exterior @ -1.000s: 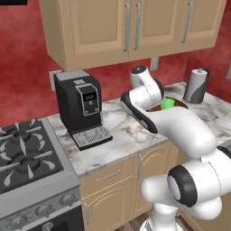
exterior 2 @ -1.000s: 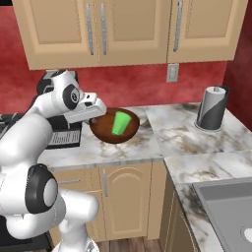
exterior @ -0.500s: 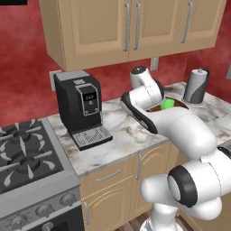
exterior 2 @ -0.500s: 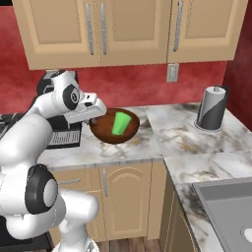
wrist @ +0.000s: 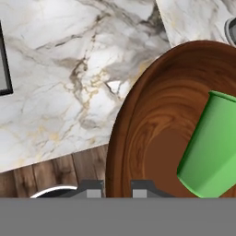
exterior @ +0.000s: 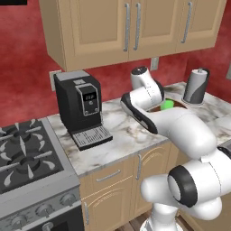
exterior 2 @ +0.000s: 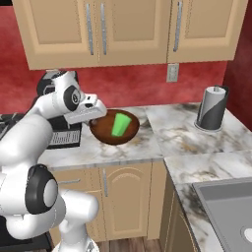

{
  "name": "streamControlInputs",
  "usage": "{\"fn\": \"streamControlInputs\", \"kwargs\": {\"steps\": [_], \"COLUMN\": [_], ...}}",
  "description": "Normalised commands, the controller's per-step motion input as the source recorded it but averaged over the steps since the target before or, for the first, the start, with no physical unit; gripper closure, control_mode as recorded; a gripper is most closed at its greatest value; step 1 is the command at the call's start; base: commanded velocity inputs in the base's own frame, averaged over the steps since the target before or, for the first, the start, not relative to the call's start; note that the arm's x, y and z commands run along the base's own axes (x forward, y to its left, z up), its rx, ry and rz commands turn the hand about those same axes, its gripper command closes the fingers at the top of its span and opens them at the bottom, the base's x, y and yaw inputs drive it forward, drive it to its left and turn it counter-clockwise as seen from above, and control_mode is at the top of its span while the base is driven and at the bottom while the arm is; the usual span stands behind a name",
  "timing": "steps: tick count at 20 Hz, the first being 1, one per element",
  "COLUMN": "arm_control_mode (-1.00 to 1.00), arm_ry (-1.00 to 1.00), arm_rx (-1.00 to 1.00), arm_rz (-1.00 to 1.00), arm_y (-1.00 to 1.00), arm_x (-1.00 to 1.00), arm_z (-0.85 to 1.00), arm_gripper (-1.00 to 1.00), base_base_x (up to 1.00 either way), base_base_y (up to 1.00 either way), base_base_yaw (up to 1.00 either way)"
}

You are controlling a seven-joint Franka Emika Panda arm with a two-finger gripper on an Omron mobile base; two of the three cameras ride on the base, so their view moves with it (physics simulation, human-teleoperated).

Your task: Place the cup inside the bowl on the dining table and move the bowl to any counter.

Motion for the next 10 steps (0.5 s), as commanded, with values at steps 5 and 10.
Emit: {"fn": "streamControlInputs", "kwargs": {"steps": [5,10], "arm_control_mode": [-1.00,-1.00], "arm_ry": [-0.02,-0.13], "arm_rx": [0.01,0.00], "arm_rz": [0.03,0.07], "arm_y": [0.00,0.00], "arm_x": [0.07,0.02], "arm_z": [-0.26,-0.32], "arm_gripper": [1.00,1.00], "base_base_x": [0.00,0.00], "base_base_y": [0.00,0.00], "base_base_yaw": [0.00,0.00]}}
